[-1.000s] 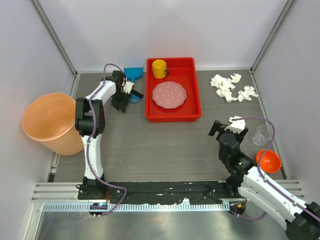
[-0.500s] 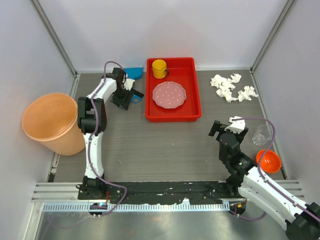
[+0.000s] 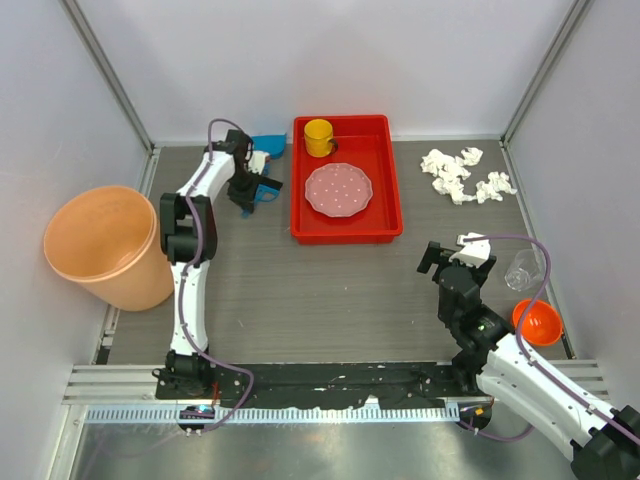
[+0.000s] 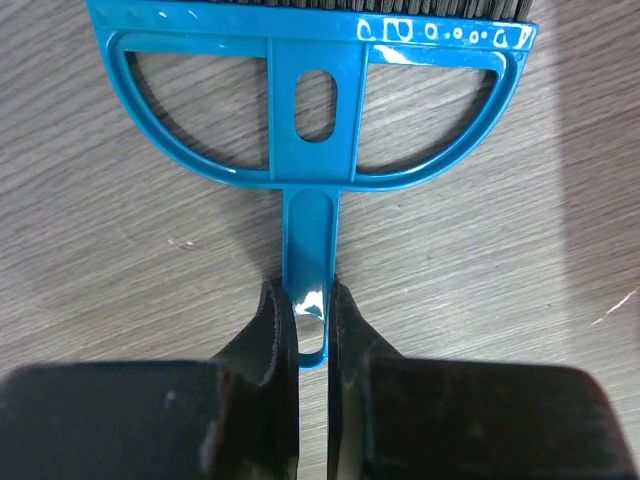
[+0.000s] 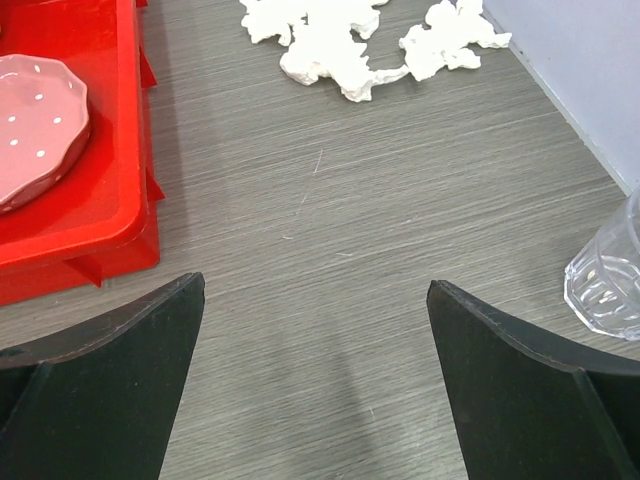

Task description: Sweep away the paper scraps from the table

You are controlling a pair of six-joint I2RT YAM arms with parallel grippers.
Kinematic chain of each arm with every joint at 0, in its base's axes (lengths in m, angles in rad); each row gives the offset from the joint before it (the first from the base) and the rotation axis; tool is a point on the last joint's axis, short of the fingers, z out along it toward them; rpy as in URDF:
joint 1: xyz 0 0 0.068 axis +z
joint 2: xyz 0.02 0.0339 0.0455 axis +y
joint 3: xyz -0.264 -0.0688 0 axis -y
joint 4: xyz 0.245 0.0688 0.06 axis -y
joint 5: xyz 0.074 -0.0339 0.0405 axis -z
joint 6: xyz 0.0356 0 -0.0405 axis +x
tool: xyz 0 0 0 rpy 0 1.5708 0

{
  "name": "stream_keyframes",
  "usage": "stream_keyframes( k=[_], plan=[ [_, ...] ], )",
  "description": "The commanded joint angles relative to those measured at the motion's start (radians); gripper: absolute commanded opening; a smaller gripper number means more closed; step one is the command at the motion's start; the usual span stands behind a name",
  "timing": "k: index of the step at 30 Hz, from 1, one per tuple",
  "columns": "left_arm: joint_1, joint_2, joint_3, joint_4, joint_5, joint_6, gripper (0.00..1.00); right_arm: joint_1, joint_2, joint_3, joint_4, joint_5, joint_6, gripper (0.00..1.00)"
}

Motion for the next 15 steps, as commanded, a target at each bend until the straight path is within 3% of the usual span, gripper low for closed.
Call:
stream_keyframes(
  k=[1, 4, 9, 15],
  plan=[
    [0.007, -0.072, -0.032, -0.057, 0.061, -0.115, 0.00, -0.002, 0.000, 0.038, 0.004, -0.026, -0.002, 0.96],
    [0.027, -0.201, -0.116, -0.030, 0.141, -0.216, 0.00, -0.001, 0.011, 0.075, -0.017, -0.117, -0.008, 0.89],
    [0.059, -0.567, -0.407, 0.157, 0.302, -0.509, 0.00, 0.007, 0.043, 0.187, -0.062, -0.270, 0.022, 0.84],
    [0.056, -0.923, -0.657, 0.324, 0.281, -0.741, 0.00, 0.126, 0.169, 0.406, -0.034, -0.355, 0.111, 0.77]
  ],
)
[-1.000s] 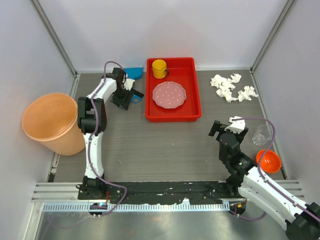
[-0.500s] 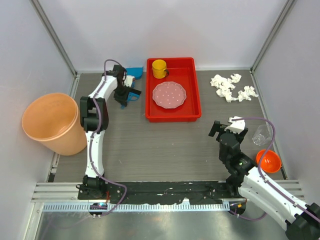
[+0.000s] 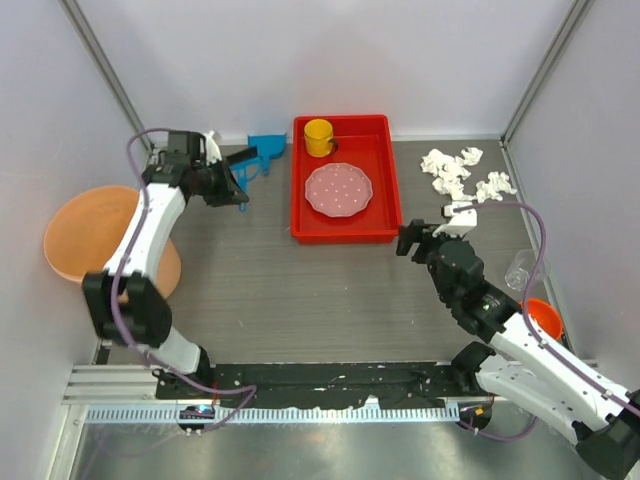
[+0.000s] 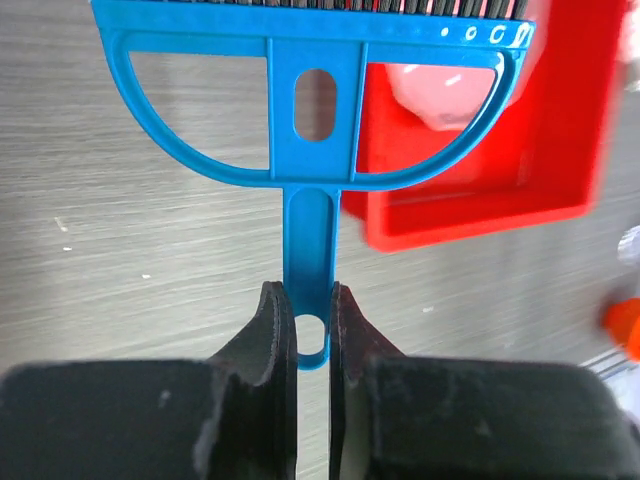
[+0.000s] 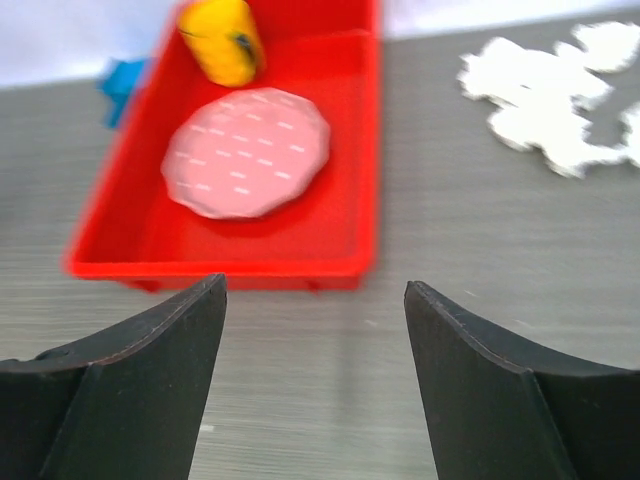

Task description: Sweep away the paper scraps from the table

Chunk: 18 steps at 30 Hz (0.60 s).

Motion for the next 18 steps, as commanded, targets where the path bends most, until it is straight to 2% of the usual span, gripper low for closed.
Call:
stream_keyframes(
  k=[1, 2, 4, 5, 7, 8, 10, 11, 14, 16, 18],
  plan=[
    [-0.005, -0.236, -0.128, 0.184, 0.007, -0.235, 0.00, 0.111, 0.111, 0.175, 0.101, -0.080, 0.094, 0.75],
    [-0.004, -0.269, -0.150, 0.203, -0.013, -0.259, 0.00, 0.185, 0.140, 0.216, 0.176, -0.078, 0.103, 0.75],
    [-0.004, -0.357, -0.196, 0.243, -0.041, -0.325, 0.00, 0.255, 0.220, 0.258, 0.268, -0.105, 0.127, 0.74],
    [-0.005, -0.379, -0.196, 0.238, -0.046, -0.345, 0.00, 0.296, 0.314, 0.311, 0.358, -0.129, 0.137, 0.74],
    [-0.005, -0.399, -0.165, 0.193, -0.040, -0.394, 0.00, 0.324, 0.411, 0.370, 0.478, -0.220, 0.193, 0.73],
    [-0.004, -0.408, -0.162, 0.192, -0.026, -0.408, 0.00, 0.339, 0.511, 0.423, 0.518, -0.251, 0.222, 0.72],
    [-0.005, -0.427, -0.159, 0.208, -0.003, -0.431, 0.00, 0.347, 0.597, 0.466, 0.644, -0.335, 0.273, 0.71],
    [-0.005, -0.432, -0.157, 0.217, 0.046, -0.419, 0.00, 0.347, 0.657, 0.505, 0.678, -0.348, 0.287, 0.71],
    [-0.021, -0.458, -0.125, 0.143, -0.018, -0.314, 0.00, 0.344, 0.721, 0.621, 0.633, -0.328, 0.264, 0.72],
    [-0.027, -0.474, -0.130, 0.096, -0.055, -0.274, 0.00, 0.341, 0.748, 0.739, 0.518, -0.324, 0.246, 0.78],
    [-0.027, -0.494, -0.147, 0.094, -0.054, -0.258, 0.00, 0.341, 0.803, 0.789, 0.508, -0.324, 0.241, 0.84]
  ],
)
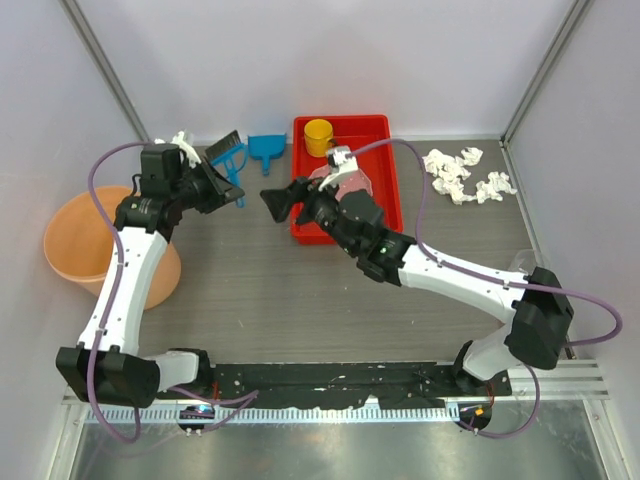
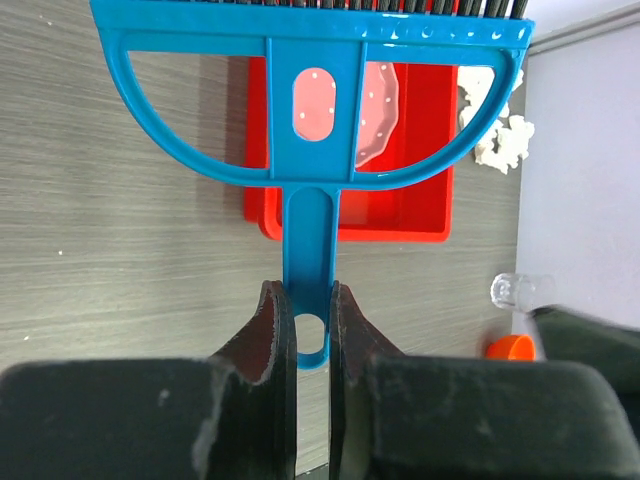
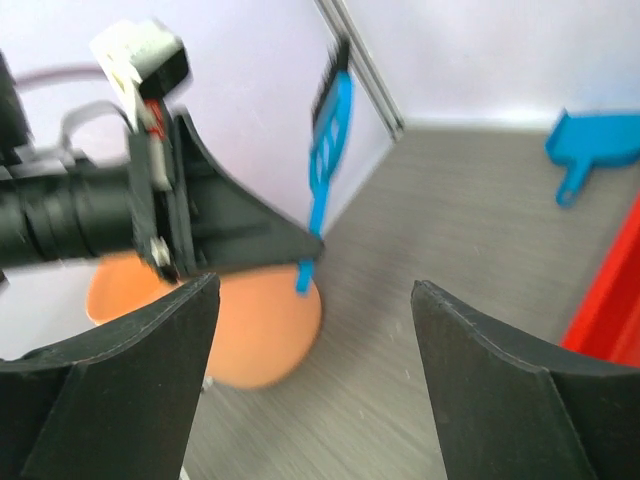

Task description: Sweep away the paper scraps from the table

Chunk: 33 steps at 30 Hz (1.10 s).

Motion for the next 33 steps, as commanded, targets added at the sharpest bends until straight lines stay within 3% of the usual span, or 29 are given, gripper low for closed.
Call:
stream_keyframes(
  k=[1, 7, 11, 14, 18, 21, 24, 25, 28, 29, 30, 31, 32, 33],
  plan=[
    [-0.009, -0.066, 0.017, -0.029, -0.018, 0.063, 0.00, -0.005, 0.049, 0.224, 0.033, -0.018, 0.009, 0.84],
    [-0.021, -0.086, 0.026, -0.028, 0.022, 0.051, 0.00, -0.022, 0.250, 0.451, -0.144, 0.024, 0.035, 0.86],
    [-0.021, -0.101, 0.025, -0.051, 0.034, 0.060, 0.00, -0.022, 0.254, 0.439, -0.106, 0.109, 0.022, 0.89],
    [-0.027, -0.107, 0.017, -0.055, 0.045, 0.057, 0.00, -0.026, 0.290, 0.480, -0.114, 0.077, 0.021, 0.89],
    [-0.032, -0.106, 0.009, -0.052, 0.057, 0.051, 0.00, -0.026, 0.362, 0.551, -0.138, -0.001, 0.039, 0.79],
    [-0.035, -0.112, 0.012, -0.049, 0.064, 0.052, 0.00, -0.031, 0.405, 0.574, -0.148, -0.023, 0.059, 0.63],
    [-0.033, -0.119, 0.015, -0.046, 0.080, 0.061, 0.00, -0.040, 0.416, 0.567, -0.111, -0.049, 0.076, 0.29],
    [-0.035, -0.119, 0.014, -0.046, 0.091, 0.069, 0.00, -0.043, 0.413, 0.560, -0.099, -0.073, 0.069, 0.05],
    [-0.036, -0.122, -0.001, -0.025, 0.166, 0.113, 0.00, -0.068, 0.374, 0.514, -0.071, -0.116, 0.044, 0.01],
    [-0.036, -0.115, -0.003, -0.035, 0.206, 0.188, 0.05, -0.077, 0.353, 0.492, -0.066, -0.159, 0.007, 0.01],
    [-0.035, -0.109, 0.005, -0.063, 0.214, 0.260, 0.19, -0.104, 0.309, 0.437, -0.059, -0.190, -0.013, 0.01],
    [-0.035, -0.100, 0.015, -0.098, 0.216, 0.329, 0.36, -0.121, 0.278, 0.407, -0.063, -0.222, -0.031, 0.01],
    [-0.036, -0.087, 0.029, -0.166, 0.216, 0.483, 0.68, -0.143, 0.249, 0.374, -0.072, -0.291, -0.074, 0.01],
    [-0.036, -0.081, 0.040, -0.207, 0.214, 0.552, 0.76, -0.158, 0.183, 0.317, -0.113, -0.314, -0.103, 0.01]
  ],
)
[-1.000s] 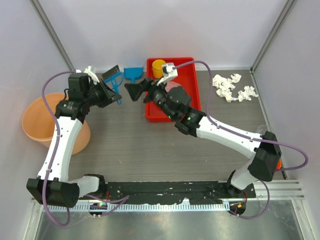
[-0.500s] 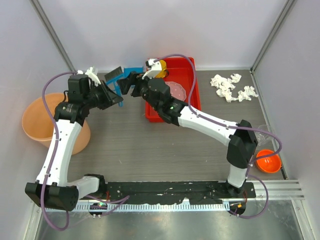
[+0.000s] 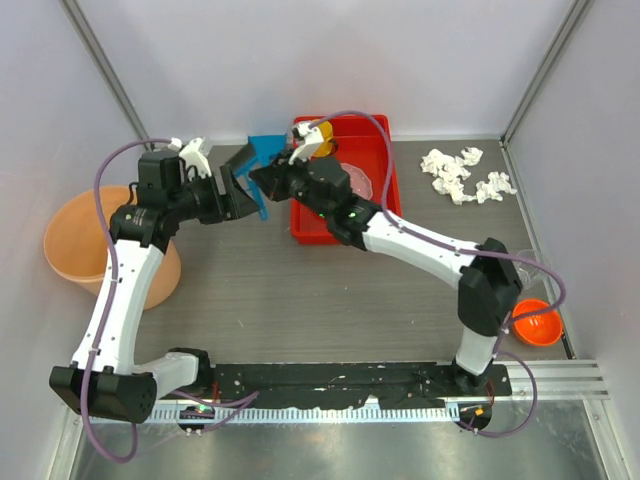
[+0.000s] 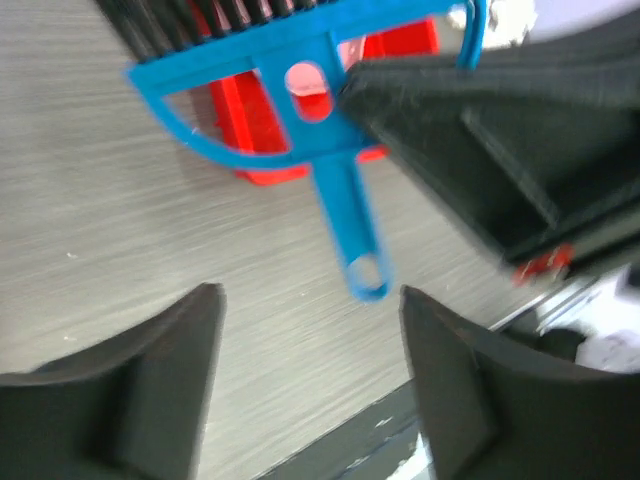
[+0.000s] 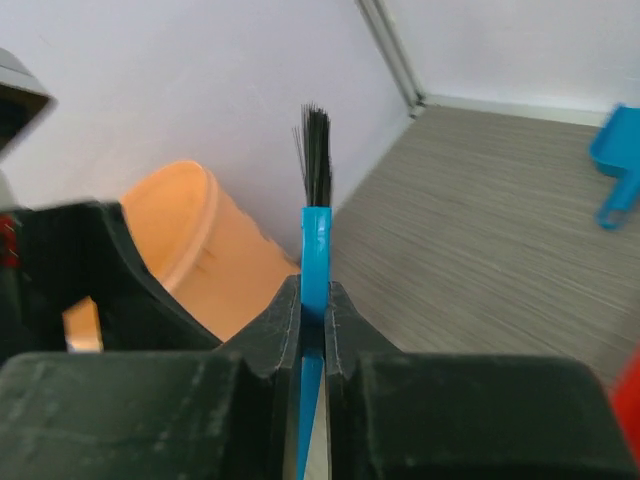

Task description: Sweep away the paper scraps from the table

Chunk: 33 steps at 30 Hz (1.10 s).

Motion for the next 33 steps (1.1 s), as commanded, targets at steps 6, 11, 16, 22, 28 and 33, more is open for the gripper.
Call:
stream_keyframes(
  k=[6, 11, 16, 22, 28, 33],
  plan=[
    [-0.005, -0.005, 0.077, -0.310, 0.140, 0.813, 0.91, -0.121, -0.384, -0.208, -0.418, -0.391, -0.529, 0.01],
    [-0.079, 0.002, 0.140, -0.448, 0.353, 0.961, 1.00, -0.122, -0.494, -0.225, -0.596, -0.553, -0.645, 0.01],
    [-0.209, -0.019, 0.141, -0.368, 0.384, 0.877, 1.00, -0.122, -0.488, -0.185, -0.644, -0.704, -0.648, 0.01],
    [-0.229, -0.010, 0.181, -0.320, 0.386, 0.819, 1.00, -0.119, -0.461, -0.141, -0.691, -0.800, -0.663, 0.01],
    [-0.278, 0.011, 0.190, -0.315, 0.456, 0.802, 1.00, -0.106, -0.455, -0.147, -0.641, -0.857, -0.636, 0.01],
    [-0.369, 0.042, 0.150, -0.234, 0.359, 0.673, 0.80, -0.087, -0.433, -0.136, -0.541, -0.907, -0.571, 0.01]
  ],
)
